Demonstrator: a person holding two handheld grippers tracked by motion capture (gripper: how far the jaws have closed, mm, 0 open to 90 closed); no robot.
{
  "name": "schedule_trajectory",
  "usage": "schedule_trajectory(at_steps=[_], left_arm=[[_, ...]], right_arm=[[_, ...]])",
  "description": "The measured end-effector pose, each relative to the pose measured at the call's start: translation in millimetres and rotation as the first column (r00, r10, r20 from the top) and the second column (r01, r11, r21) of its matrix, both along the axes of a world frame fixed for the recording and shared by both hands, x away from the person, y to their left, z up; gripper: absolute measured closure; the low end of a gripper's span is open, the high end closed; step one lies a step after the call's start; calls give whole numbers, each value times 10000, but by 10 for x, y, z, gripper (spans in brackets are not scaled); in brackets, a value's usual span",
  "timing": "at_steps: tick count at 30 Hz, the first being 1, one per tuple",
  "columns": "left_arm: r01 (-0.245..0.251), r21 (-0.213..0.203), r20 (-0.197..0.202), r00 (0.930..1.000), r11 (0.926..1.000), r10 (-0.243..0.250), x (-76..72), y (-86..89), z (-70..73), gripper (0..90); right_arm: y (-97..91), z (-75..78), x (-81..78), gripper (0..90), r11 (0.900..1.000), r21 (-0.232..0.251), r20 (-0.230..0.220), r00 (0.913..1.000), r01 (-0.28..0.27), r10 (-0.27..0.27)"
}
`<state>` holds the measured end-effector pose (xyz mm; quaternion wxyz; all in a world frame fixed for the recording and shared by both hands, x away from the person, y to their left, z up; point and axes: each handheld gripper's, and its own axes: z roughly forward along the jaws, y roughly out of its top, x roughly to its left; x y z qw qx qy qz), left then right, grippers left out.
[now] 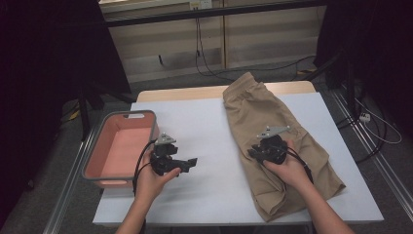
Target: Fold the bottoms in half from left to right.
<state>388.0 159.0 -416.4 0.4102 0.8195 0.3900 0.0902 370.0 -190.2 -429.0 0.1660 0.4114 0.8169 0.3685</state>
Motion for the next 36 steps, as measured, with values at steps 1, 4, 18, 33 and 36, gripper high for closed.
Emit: schedule_trajectory(at_steps=[1, 4, 18, 33, 36], left_arm=[[1, 4, -10, 10000, 10000, -1, 1, 2, 0, 81], [0, -6, -1, 10000, 10000, 0, -1, 4, 1, 81], [23, 5, 33, 10000, 10000, -23, -12, -17, 6, 82], [97, 139, 1, 10000, 9999, -97, -16, -22, -3, 83], [69, 106, -11, 10000, 9999, -69, -17, -33, -6, 83]], right_arm=[[-18, 10, -12, 777, 9999, 106, 41, 10000, 26, -27], [-92, 48, -68, 843, 9991, 410, 219, 9997, 43, -52], [-590, 158, -405, 900, 9959, 474, 762, 9938, 774, -809], [-1009, 131, -788, 900, 9902, 180, 802, 9869, 1388, -1398], [-1057, 103, -877, 900, 9904, -10, 708, 9879, 1381, -1377]])
